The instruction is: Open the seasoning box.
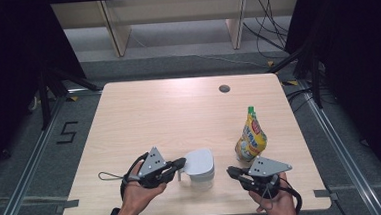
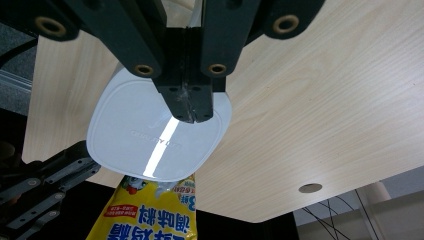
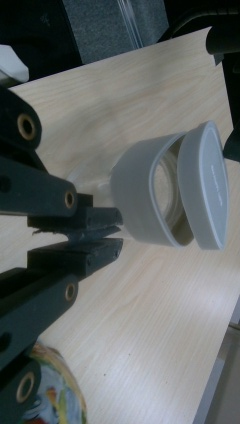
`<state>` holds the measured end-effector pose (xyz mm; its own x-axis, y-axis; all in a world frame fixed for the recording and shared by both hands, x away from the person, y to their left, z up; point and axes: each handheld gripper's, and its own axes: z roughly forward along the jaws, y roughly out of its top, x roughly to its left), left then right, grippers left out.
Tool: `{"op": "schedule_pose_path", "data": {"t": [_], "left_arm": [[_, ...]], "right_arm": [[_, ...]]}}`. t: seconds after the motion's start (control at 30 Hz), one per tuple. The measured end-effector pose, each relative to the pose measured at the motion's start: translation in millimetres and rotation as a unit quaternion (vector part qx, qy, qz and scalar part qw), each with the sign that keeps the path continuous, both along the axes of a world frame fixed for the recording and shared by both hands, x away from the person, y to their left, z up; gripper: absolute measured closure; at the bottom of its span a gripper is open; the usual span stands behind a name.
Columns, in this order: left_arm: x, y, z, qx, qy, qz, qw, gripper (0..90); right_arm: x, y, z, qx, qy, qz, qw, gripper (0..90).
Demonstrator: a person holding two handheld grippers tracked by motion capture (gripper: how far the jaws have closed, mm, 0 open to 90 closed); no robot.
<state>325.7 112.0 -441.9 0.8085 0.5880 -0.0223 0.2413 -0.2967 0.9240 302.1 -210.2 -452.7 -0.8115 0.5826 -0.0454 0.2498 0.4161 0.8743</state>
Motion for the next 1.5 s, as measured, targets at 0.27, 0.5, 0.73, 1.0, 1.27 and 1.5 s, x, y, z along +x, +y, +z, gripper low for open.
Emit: {"op": "schedule_pose_path", "data": {"t": [0.27,0.5,0.73,1.0,1.27,1.5], "left_arm": [[0.0,0.2,-0.5,-0.004,0.0,-0.001,1.0,89.0],[-0.3,0.4,-0.7,-0.004,0.0,0.001,1.0,88.9],[-0.2,0.9,-0.9,-0.004,-0.001,0.0,1.0,88.9],[0.6,5.2,-0.3,-0.008,0.006,0.004,0.9999,81.8],[-6.8,16.3,-0.5,0.016,-0.003,0.001,0.9999,62.5],[-12.5,25.4,-17.7,0.02,0.025,0.017,0.9993,46.0]], "right_arm": [[5.4,16.8,3.9,-0.003,-0.001,0.014,0.9999,88.6],[6.4,24.5,6.5,0.003,0.006,0.018,0.9998,89.0],[9.1,33.4,9.6,0.009,-0.003,0.028,0.9996,89.4],[8.6,38.5,13.3,0.008,-0.008,0.033,0.9994,89.9],[7.9,45.1,21.8,0.019,-0.014,0.032,0.9992,89.9],[8.8,52.4,30.7,0.014,-0.029,0.049,0.9983,89.8]]}}
